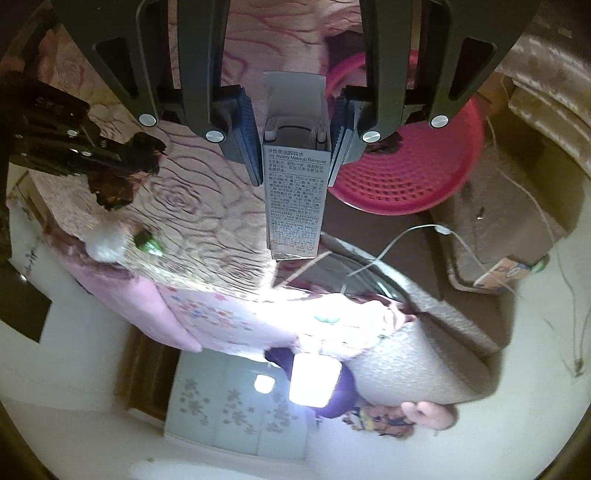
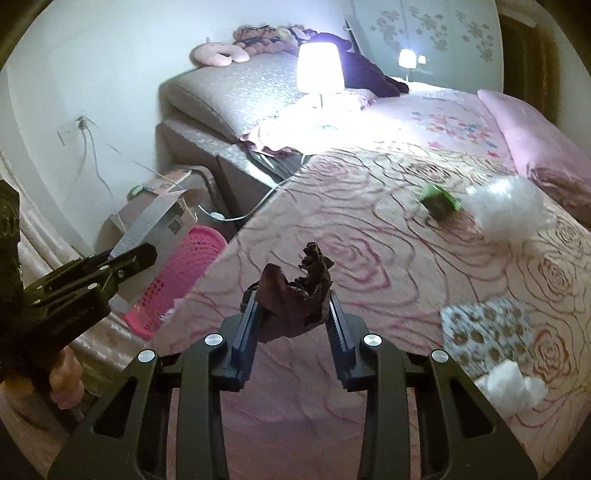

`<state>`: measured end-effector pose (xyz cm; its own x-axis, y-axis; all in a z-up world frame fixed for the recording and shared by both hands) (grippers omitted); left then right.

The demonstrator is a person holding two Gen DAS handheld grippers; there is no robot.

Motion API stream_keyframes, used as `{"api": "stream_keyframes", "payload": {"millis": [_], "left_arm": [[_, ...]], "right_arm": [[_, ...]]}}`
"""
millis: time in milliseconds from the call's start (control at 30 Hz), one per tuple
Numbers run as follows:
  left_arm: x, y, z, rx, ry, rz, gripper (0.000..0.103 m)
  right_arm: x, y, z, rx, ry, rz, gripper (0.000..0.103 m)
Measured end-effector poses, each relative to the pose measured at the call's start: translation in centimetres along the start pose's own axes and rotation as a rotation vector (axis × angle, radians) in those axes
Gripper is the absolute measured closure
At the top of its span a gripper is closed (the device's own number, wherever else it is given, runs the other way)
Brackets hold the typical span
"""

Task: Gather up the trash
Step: 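Carry the carton and brown paper over the pink basket and release both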

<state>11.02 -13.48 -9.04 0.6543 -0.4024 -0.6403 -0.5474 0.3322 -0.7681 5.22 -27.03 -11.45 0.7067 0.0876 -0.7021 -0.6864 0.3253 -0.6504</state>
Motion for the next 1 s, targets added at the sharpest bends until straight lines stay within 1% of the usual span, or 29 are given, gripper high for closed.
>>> {"api": "stream_keyframes", "payload": {"millis": [233,600,700,900,1000], "left_arm": [[0.0,-0.3,2.5,-0.031,-0.061,-0.002,0.071],[1.5,0.9,5.7,-0.07,-0.109,0.03,0.071],[2.0,1.5,6.8,-0.101,-0.102,0.046,0.071],[3.0,2.5,8.9,-0.146,-0.115,0.069,0.071],[3.6,3.0,9.6,-0.177,-0.098,0.086,0.071]], "right_arm": [[1.6,-1.2,2.5,-0.033,-0.02,0.011,0.069],[5.3,-2.3,6.9,-0.065,-0.06,0.057,0.069],[6.4,-2.4,8.0,-0.075,-0.068,0.076,0.069],[8.9,-2.3,9.9,-0.104,-0.076,0.127,0.069],[9.8,-2.2,10.4,-0.112,-0.077,0.147,0.068]]}}
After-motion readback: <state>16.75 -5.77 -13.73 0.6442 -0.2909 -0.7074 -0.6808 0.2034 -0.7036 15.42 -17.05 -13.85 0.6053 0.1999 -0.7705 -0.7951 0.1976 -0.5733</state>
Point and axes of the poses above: each gripper's, at about its wrist camera, not at the fingertips, and x roughly the way its jaws point, z to its left, y to its underside, the point moved 9 cm from there along x, roughly the way its jaws point, and after that the axes turned 8 degrees about x, right-handed, at the moved point
